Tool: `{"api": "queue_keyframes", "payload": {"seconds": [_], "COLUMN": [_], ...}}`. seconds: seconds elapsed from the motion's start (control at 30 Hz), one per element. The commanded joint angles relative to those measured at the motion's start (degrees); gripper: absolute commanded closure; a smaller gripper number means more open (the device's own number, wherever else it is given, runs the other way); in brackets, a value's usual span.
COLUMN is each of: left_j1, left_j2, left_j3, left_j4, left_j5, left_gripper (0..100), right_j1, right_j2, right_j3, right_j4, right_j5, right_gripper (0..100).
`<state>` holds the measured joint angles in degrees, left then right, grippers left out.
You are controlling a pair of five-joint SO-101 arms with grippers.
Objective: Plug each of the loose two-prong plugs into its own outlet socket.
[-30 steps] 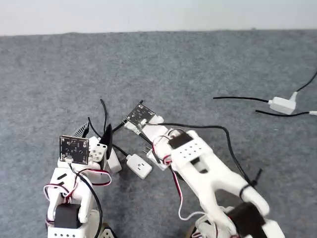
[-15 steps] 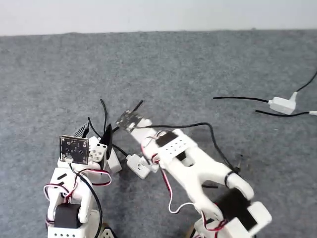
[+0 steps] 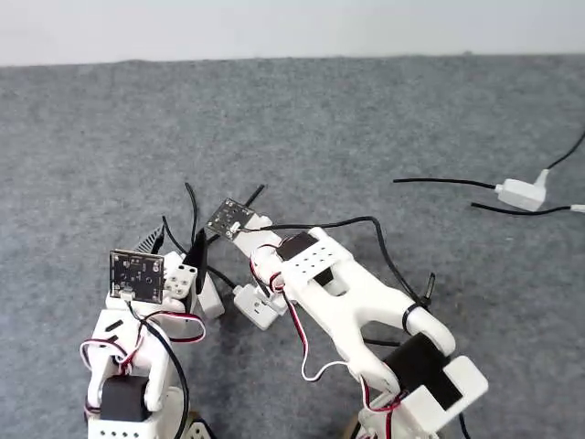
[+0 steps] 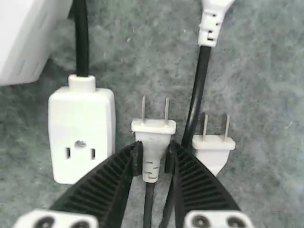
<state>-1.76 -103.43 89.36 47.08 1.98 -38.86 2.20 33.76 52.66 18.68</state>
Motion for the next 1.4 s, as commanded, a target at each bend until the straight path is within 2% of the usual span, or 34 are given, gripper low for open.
{"api": "queue_keyframes", "payload": {"seconds": [0.0,0.53,0.63,0.7,0.87,1.0,1.13,1.37], "left_j1": [-0.18,-0.18,-0.18,-0.18,-0.18,-0.18,0.35,4.57], "left_j2": [-0.88,-0.88,-0.88,-0.88,-0.88,-0.88,-0.88,-0.88], "left_j3": [-1.54,-1.36,-1.36,-1.36,-1.36,-1.36,-1.27,-0.22], "left_j4": [-1.14,-1.14,-1.14,-1.14,-1.14,-1.14,-1.32,-3.96], "left_j5": [-0.88,-0.88,-0.88,-0.88,-0.88,-0.88,-0.88,-0.88], "left_gripper": [79,79,79,79,79,79,79,79], "right_j1": [0.4,0.13,0.48,0.66,2.33,5.05,6.55,6.29], "right_j2": [0.22,0.4,0.4,0.4,0.31,-0.84,-5.49,-23.08], "right_j3": [-0.97,-0.09,0.0,0.53,1.58,1.14,0.26,0.26], "right_j4": [2.77,4.7,4.62,4.09,4.44,5.49,8.92,14.55], "right_j5": [-0.62,-0.09,-0.09,0.0,5.8,6.77,6.86,6.95], "right_gripper": [89.8,90.5,99.0,98.1,99.0,99.1,99.1,99.1]}}
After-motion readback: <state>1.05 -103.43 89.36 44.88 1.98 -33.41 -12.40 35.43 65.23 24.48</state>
